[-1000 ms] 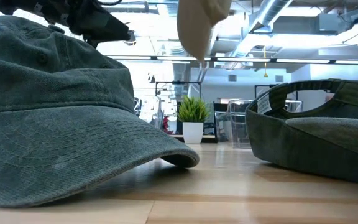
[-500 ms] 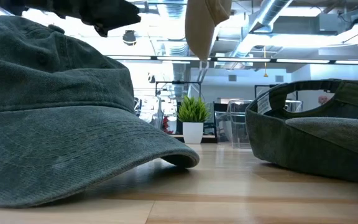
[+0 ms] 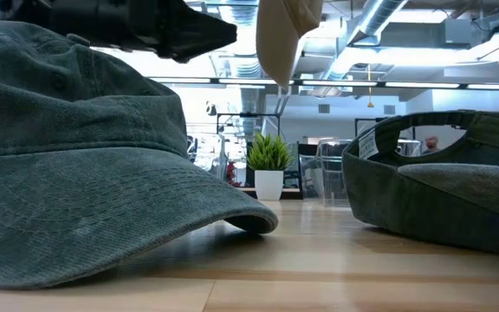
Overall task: Pick & Place hat
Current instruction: Put the top brown cap into the right transparent bin
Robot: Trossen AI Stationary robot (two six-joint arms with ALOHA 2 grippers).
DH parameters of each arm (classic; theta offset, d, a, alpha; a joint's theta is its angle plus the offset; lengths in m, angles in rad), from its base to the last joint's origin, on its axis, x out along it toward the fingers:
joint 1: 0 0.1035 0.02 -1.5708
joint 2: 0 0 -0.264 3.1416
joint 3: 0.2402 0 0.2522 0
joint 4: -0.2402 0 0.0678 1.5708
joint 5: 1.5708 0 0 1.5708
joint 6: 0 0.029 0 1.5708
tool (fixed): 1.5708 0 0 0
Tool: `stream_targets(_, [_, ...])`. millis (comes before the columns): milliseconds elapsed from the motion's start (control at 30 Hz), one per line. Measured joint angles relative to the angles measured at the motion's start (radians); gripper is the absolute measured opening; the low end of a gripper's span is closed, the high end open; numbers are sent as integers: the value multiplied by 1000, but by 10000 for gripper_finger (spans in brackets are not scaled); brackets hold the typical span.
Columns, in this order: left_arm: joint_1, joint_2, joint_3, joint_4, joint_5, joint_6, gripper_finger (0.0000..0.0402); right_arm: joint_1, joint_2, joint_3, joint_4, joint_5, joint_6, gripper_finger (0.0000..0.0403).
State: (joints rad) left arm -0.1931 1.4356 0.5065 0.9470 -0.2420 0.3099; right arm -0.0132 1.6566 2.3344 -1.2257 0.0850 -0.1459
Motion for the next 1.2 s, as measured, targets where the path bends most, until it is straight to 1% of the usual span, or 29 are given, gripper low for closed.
stream_targets(200, [23,97,61,4,-1,0,155,0,0,0,0,21,8,1])
stream_targets(333, [34,133,103,5,0,0,155,0,0,0,0,23,15,1])
stream_targets(633, [53,137,147,9,0,0,155,0,0,1,0,22,16,1])
stream_targets(933, [71,137,149,9,0,-11,153,7,0,1,0,20,16,1])
stream_targets(1067, [71,137,149,9,0,-11,136,7,0,1,0,20,16,1])
stream_targets(1200, [71,137,149,8,0,-11,103,7,0,1,0,20,16,1])
